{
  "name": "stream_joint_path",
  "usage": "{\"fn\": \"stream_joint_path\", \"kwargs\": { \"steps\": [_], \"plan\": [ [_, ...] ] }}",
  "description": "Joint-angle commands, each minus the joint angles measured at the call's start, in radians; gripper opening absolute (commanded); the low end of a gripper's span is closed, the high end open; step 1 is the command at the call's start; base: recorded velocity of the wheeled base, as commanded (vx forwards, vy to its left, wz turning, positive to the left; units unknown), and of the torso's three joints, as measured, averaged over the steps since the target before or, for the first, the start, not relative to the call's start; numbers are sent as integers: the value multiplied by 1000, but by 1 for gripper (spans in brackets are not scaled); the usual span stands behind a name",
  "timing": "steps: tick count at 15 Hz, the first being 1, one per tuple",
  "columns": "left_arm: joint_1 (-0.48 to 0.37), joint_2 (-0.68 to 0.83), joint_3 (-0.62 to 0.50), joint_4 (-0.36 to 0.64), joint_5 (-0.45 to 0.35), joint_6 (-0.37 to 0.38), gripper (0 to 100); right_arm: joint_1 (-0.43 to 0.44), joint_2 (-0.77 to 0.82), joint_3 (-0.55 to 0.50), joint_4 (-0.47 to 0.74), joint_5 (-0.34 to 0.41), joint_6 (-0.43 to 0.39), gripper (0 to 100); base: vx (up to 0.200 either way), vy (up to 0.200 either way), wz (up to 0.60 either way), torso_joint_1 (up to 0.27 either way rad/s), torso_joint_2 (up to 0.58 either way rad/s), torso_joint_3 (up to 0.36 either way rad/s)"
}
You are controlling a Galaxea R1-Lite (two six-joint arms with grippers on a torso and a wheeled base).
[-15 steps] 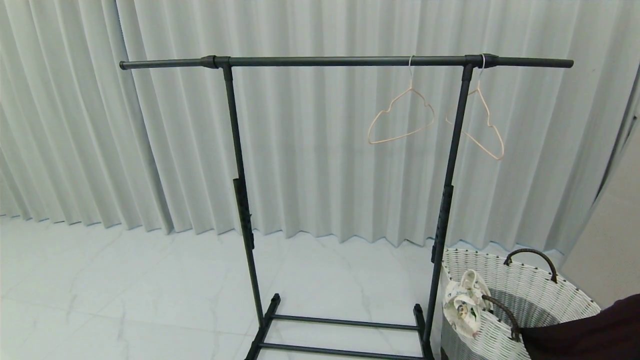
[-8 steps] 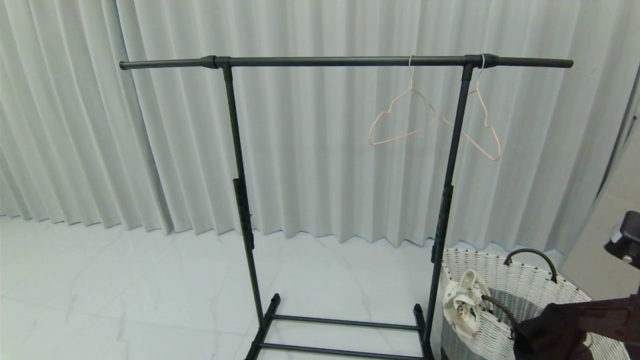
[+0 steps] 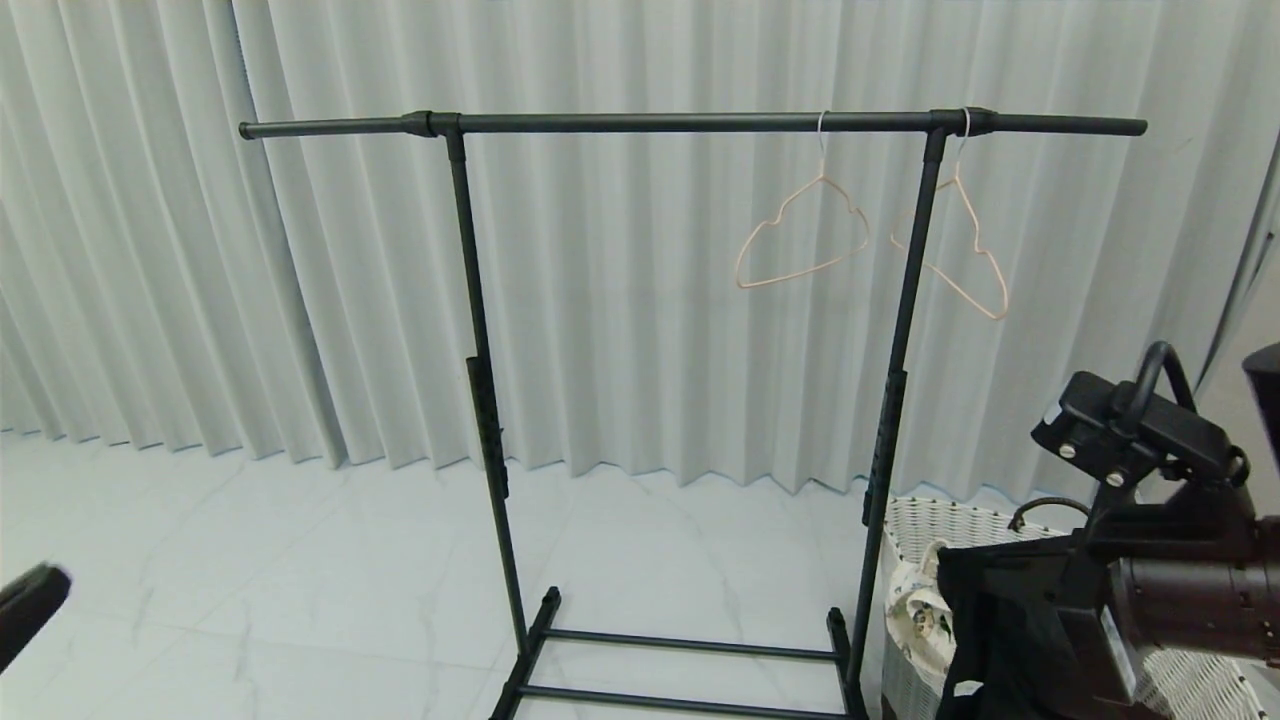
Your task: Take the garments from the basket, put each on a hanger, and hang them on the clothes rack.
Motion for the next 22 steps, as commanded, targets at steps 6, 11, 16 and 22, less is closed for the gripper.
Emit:
{"fn": "stream_joint_path", "kwargs": {
  "steps": [6,11,16,22],
  "plan": [
    [-795,765,-246,-129,68,-209,100,27,44,-125,-7,-2,0,0,0,0,0,0,0,0],
    [-938,1213,-333,-455,112,-283,100,40,32,-127,-8,-2,0,0,0,0,0,0,0,0],
    [-921,1375,-411,-459,104,-283,100,46,32,-124,-10,-1,2,0,0,0,0,0,0,0],
    [-866,1449,-411,-462,65,-288,100,46,32,-124,-10,4,2,0,0,0,0,0,0,0]
  ]
}}
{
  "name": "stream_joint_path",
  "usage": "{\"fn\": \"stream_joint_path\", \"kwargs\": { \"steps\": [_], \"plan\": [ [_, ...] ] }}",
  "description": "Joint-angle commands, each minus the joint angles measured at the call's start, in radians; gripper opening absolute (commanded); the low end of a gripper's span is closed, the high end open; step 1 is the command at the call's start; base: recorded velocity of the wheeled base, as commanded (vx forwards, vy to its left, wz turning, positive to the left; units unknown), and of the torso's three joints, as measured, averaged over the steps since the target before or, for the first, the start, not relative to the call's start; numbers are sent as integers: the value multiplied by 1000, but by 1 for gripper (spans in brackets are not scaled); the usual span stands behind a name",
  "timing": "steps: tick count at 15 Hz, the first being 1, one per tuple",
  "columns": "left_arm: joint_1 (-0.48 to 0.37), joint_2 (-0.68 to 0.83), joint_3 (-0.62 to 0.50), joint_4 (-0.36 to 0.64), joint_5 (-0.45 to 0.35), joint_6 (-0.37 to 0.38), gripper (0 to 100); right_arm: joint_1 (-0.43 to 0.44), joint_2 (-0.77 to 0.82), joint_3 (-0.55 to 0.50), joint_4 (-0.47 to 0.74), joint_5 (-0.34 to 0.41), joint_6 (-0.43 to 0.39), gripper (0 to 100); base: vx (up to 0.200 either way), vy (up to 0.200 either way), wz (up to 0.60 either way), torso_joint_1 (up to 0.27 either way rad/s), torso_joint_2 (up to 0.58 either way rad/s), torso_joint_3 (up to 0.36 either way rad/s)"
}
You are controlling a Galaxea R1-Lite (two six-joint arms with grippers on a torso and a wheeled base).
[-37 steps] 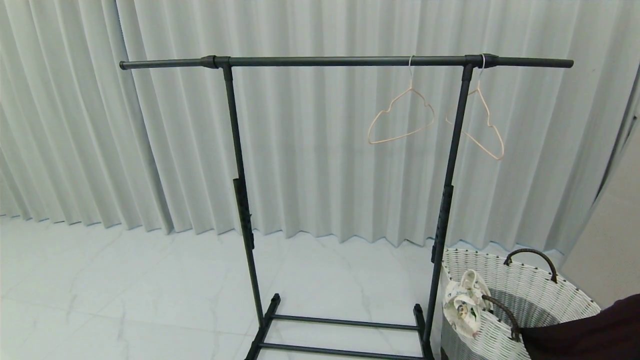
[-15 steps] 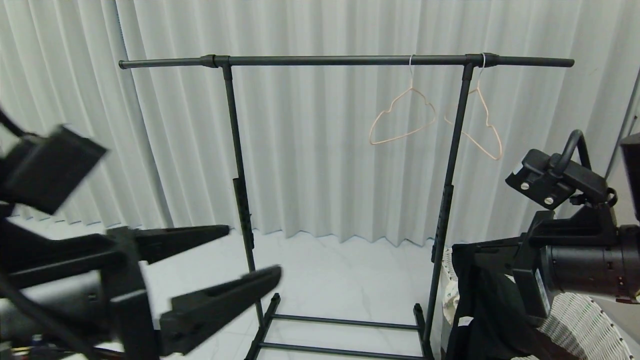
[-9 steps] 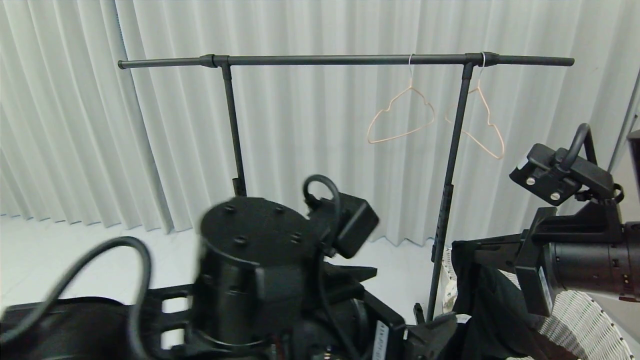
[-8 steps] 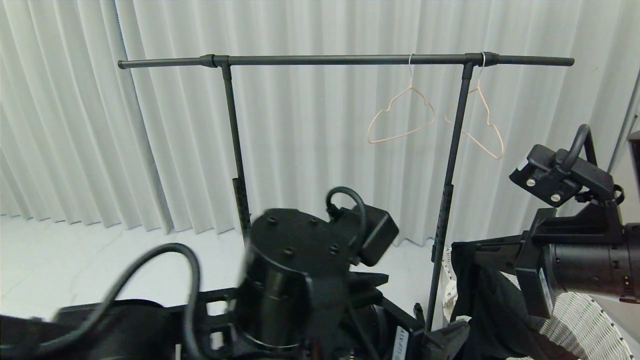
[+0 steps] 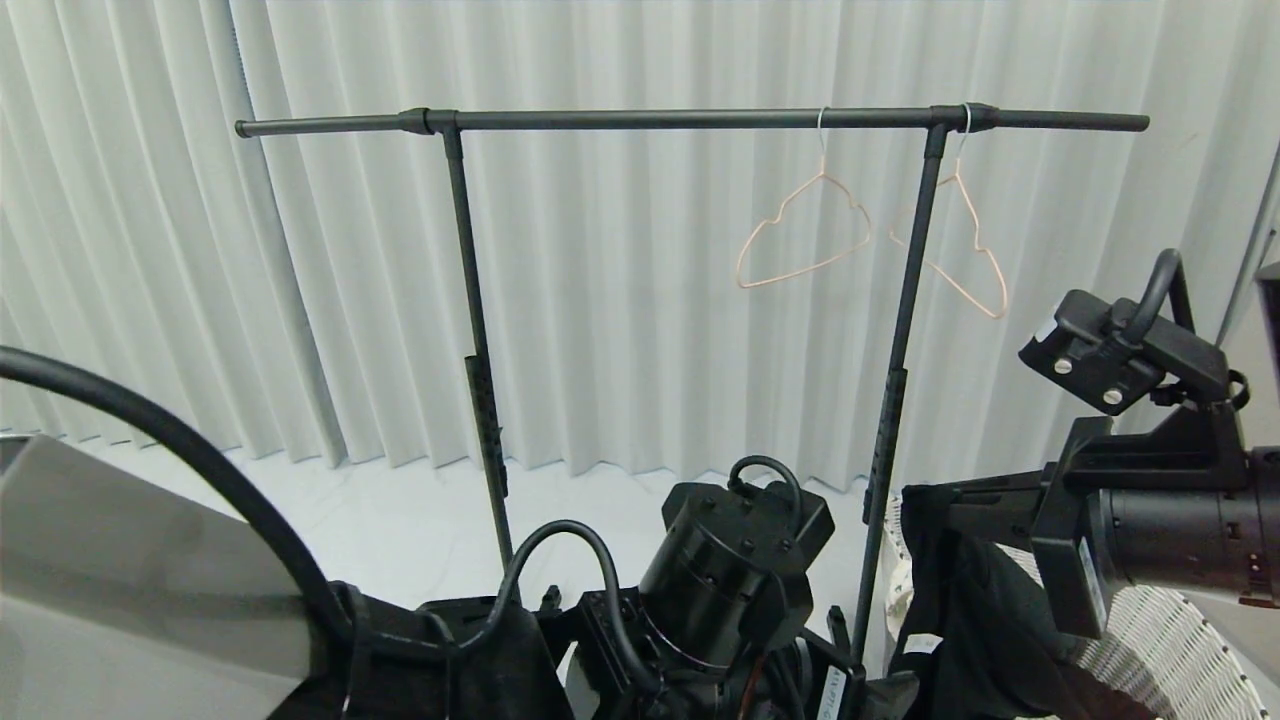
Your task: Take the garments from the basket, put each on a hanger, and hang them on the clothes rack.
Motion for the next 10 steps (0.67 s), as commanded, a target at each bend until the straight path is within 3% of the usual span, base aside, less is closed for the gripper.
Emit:
{"fn": "stream_joint_path", "kwargs": {
  "steps": [1,10],
  "plan": [
    [17,38,-6,-1,-7,0,100,0,-2,-1,0,1,0,0,0,0,0,0,0,0],
    [34,128,2,-1,-1,-2,100,0,-20,-2,-3,3,0,0,0,0,0,0,0,0]
  ]
}}
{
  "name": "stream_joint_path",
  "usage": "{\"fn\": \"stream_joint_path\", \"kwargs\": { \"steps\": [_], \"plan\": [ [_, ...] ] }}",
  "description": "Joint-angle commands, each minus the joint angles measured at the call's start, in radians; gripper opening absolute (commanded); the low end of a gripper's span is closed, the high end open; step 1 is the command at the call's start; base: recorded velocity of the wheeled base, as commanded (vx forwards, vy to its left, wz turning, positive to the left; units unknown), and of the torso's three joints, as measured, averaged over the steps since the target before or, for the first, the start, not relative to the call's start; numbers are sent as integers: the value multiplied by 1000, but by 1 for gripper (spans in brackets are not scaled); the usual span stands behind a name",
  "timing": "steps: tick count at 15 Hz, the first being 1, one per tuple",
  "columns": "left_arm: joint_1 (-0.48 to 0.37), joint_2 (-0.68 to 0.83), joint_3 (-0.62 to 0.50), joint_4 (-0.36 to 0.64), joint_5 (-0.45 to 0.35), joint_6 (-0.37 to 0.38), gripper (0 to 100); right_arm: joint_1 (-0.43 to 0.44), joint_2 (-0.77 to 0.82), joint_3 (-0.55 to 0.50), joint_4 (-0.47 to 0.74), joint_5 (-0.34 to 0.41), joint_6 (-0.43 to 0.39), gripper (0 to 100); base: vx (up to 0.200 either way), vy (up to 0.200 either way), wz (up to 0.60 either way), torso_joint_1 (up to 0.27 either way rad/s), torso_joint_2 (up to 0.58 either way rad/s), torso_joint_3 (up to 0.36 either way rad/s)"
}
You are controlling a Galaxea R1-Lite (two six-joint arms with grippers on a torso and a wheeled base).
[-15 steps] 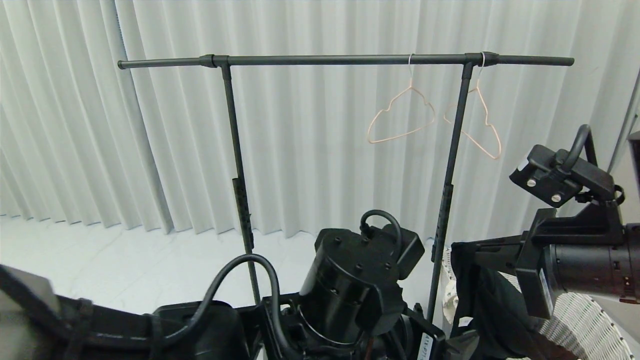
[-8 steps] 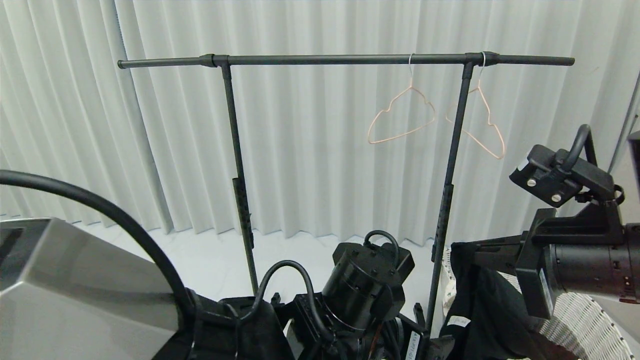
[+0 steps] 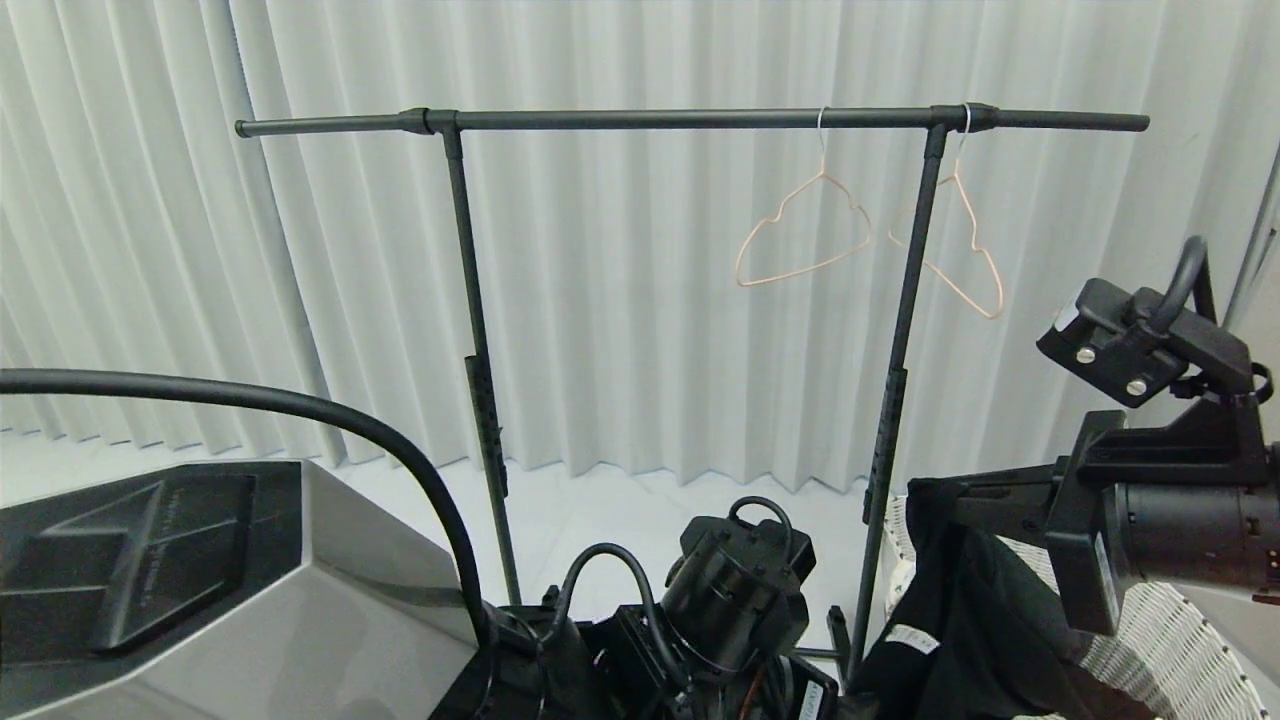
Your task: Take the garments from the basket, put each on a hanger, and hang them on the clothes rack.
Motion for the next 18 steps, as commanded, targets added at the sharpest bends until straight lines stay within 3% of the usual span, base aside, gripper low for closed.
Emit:
{"fn": "stream_joint_path", "kwargs": {
  "steps": [1,3,5,8,9,11,12,13,15,18],
  "plan": [
    [0,4,7,-1,0,0,0,1,-4,0,0,0,-1,0,0,0,0,0,0,0],
    [-3,3,12,-1,30,0,0,-1,-6,5,0,-1,1,0,0,0,0,0,0,0],
    [-29,-43,67,-1,132,-17,0,-6,-7,26,2,-4,21,0,0,0,0,0,0,0],
    [-66,-244,105,3,148,-181,0,-6,-12,48,0,-10,78,0,0,0,0,0,0,0],
    [-66,-287,105,7,143,-187,0,-6,-12,48,0,-12,78,0,0,0,0,0,0,0],
    [-64,-419,96,102,143,-186,0,-6,-12,46,-4,-12,76,0,0,0,0,0,0,0],
    [-64,-539,38,299,145,-183,0,-6,-14,46,-32,-32,73,0,0,0,0,0,0,0],
    [-60,-578,5,371,146,-183,0,-6,-18,44,-43,-52,73,0,0,0,0,0,0,0],
    [-1,-651,-59,434,146,-177,0,-4,-78,48,-38,-98,71,0,0,0,0,0,0,0],
    [15,-717,-160,587,148,-72,0,-4,-136,44,-38,-101,70,0,0,0,0,0,0,0]
  ]
}}
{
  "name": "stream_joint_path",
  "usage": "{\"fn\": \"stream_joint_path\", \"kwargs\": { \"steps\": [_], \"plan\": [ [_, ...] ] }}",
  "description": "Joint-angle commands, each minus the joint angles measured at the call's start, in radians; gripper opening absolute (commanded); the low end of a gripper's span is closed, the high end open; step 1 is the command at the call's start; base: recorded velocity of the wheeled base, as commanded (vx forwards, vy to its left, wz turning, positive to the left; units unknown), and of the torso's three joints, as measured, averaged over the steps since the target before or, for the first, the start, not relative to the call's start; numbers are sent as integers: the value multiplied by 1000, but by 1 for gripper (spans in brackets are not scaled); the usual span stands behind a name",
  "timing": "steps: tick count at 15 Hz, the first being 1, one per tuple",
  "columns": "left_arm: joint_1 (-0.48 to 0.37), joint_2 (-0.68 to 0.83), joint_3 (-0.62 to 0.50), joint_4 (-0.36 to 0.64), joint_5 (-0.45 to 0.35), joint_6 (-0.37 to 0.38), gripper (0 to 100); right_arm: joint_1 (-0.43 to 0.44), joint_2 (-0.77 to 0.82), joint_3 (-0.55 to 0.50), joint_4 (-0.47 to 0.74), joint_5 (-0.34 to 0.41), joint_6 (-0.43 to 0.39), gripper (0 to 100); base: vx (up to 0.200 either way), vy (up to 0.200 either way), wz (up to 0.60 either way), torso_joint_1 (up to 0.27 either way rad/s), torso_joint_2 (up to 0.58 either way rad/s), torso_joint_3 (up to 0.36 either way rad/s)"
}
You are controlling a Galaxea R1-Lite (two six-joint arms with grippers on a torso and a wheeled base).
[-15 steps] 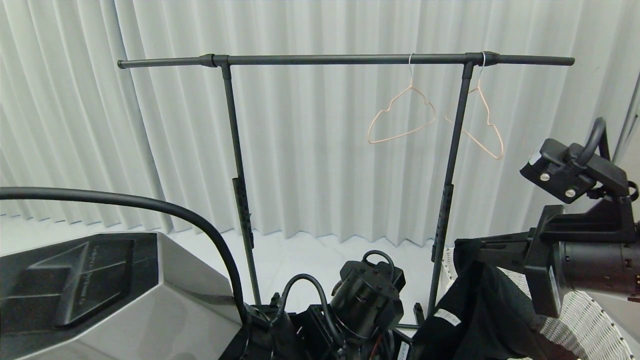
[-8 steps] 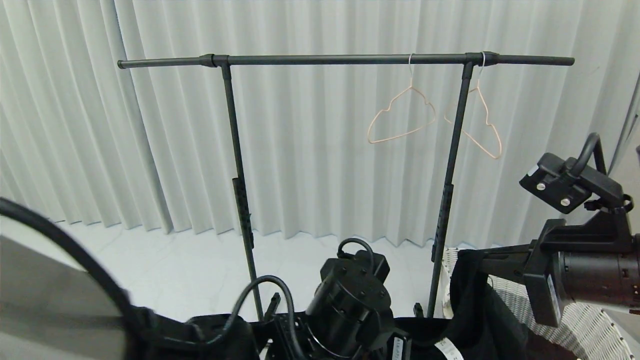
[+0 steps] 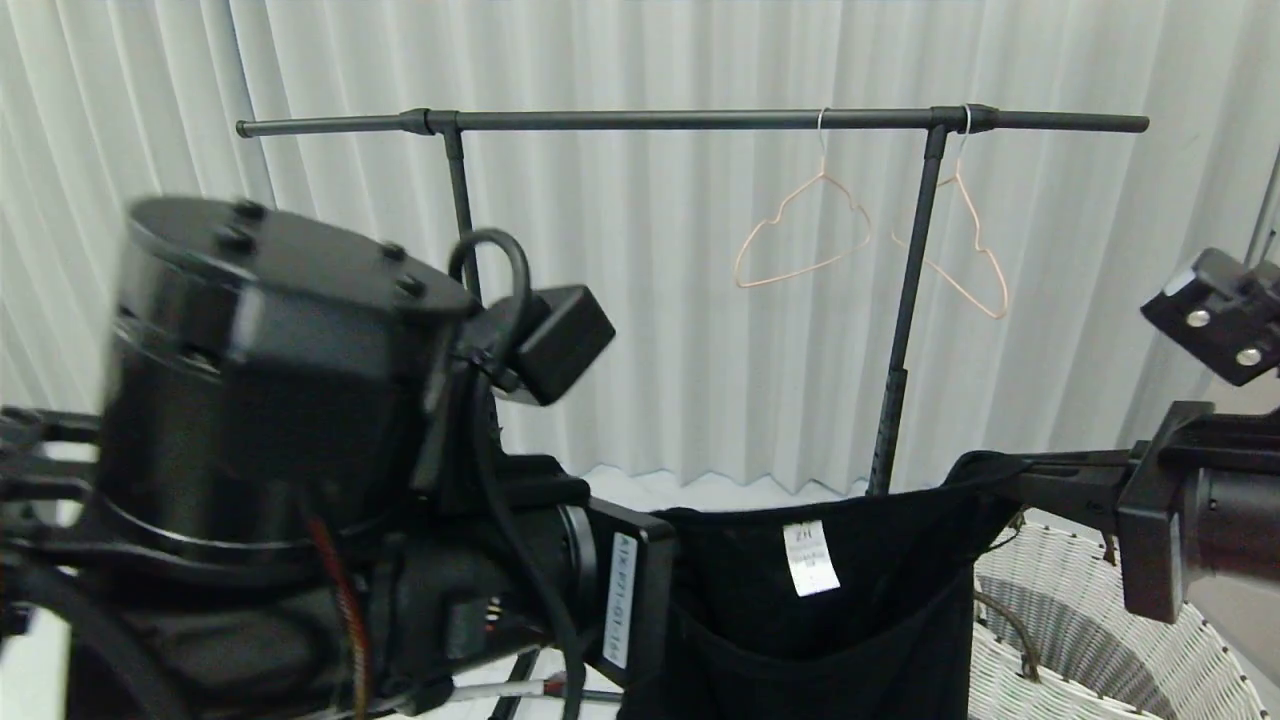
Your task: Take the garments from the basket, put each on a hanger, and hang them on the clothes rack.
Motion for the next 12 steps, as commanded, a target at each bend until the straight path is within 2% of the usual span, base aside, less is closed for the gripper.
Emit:
{"fn": "stream_joint_path", "kwargs": {
  "steps": [1,2,3,4,8,9,12],
  "plan": [
    [43,-90,-82,62,3,113,0,1,-50,-13,0,-6,-2,0,0,0,0,0,0,0],
    [85,-90,-101,66,4,220,0,1,-50,-39,0,-20,-7,0,0,0,0,0,0,0],
    [108,-90,-113,66,4,277,0,1,-48,-56,0,-23,-11,0,0,0,0,0,0,0],
    [146,-91,-156,94,8,369,0,2,-33,-117,1,-21,-20,0,0,0,0,0,0,0],
    [158,-96,-459,381,9,384,0,8,25,-324,99,-23,-77,0,0,0,0,0,0,0],
    [158,-93,-507,419,9,384,0,8,32,-364,127,-23,-79,0,0,0,0,0,0,0],
    [154,-110,-509,427,9,384,0,8,35,-393,156,-24,-100,0,0,0,0,0,0,0]
  ]
}}
